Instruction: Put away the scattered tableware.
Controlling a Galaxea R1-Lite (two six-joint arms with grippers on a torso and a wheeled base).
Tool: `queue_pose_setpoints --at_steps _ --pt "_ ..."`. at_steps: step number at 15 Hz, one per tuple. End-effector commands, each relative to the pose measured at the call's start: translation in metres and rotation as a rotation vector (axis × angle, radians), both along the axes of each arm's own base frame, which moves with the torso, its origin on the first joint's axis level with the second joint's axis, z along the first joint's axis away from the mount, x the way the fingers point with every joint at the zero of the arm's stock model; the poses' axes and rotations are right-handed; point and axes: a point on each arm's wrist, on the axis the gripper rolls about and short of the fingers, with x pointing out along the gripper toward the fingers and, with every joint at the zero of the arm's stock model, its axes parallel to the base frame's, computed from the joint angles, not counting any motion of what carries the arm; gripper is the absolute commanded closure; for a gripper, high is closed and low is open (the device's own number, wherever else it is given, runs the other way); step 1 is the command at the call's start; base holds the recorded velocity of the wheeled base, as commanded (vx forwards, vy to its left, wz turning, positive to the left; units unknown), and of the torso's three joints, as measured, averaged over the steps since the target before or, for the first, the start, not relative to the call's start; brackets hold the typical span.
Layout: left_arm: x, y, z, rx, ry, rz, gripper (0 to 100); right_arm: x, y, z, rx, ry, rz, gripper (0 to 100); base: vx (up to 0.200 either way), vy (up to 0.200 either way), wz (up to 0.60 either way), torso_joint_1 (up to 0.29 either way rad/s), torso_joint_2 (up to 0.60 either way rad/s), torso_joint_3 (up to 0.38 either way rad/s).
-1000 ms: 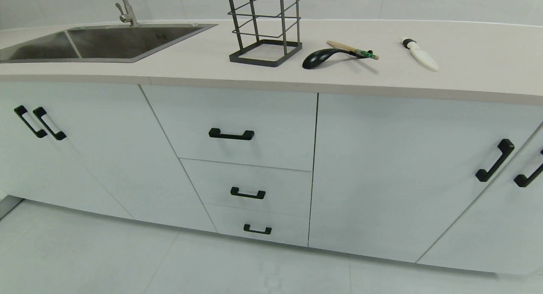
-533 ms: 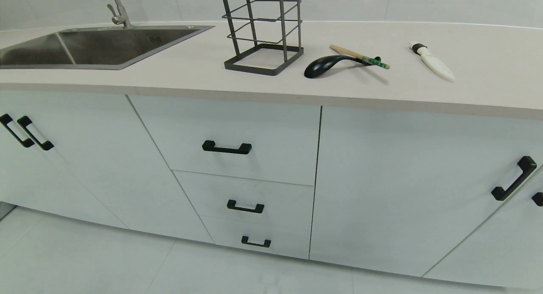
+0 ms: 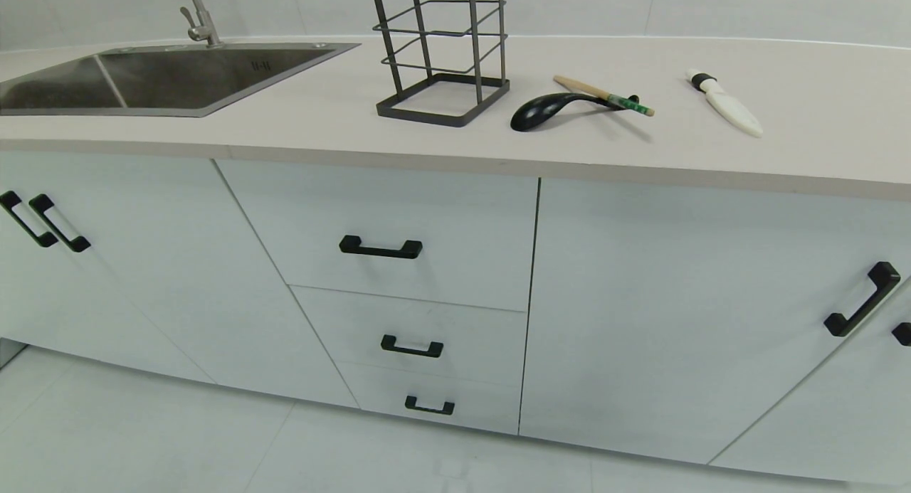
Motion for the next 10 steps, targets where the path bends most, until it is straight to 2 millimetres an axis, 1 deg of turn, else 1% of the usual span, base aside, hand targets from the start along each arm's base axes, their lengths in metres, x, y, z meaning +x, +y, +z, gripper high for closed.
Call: queue_pose_setpoints --at_steps 1,2,3,4,6,7,8,9,10 --pt "-0.010 -0.002 0.043 0.081 -0.119 -0.087 0 0.000 0.000 0.000 0.000 0.001 0.000 100 0.000 0.000 0.00 0.000 0.00 0.000" --pt "-0.010 -0.003 0.070 0.095 -0.138 -0.115 0 0.000 0.000 0.000 0.000 0.001 0.000 100 0.000 0.000 0.00 0.000 0.00 0.000" --pt "-0.007 -0.004 0.098 0.148 -0.157 -0.135 0 0.000 0.000 0.000 0.000 0.001 0.000 100 0.000 0.000 0.00 0.000 0.00 0.000" --pt "-0.005 -0.004 0.114 0.233 -0.179 -0.132 0 0.000 0.000 0.000 0.000 0.001 0.000 100 0.000 0.000 0.00 0.000 0.00 0.000" --pt "0.013 -0.004 0.128 0.465 -0.148 -0.142 0 0.000 0.000 0.000 0.000 0.001 0.000 100 0.000 0.000 0.00 0.000 0.00 0.000" --pt "0.024 -0.005 0.133 0.553 -0.130 -0.190 0 0.000 0.000 0.000 0.001 0.001 0.000 100 0.000 0.000 0.00 0.000 0.00 0.000" --pt "0.036 -0.006 0.135 0.600 -0.102 -0.245 0 0.000 0.000 0.000 0.000 0.001 0.000 100 0.000 0.000 0.00 0.000 0.00 0.000" --pt "0.052 -0.006 0.137 0.622 -0.054 -0.289 0 0.000 0.000 0.000 0.000 0.001 0.000 100 0.000 0.000 0.00 0.000 0.00 0.000" --pt "0.060 -0.006 0.138 0.622 -0.032 -0.316 0 0.000 0.000 0.000 0.000 0.001 0.000 100 0.000 0.000 0.00 0.000 0.00 0.000"
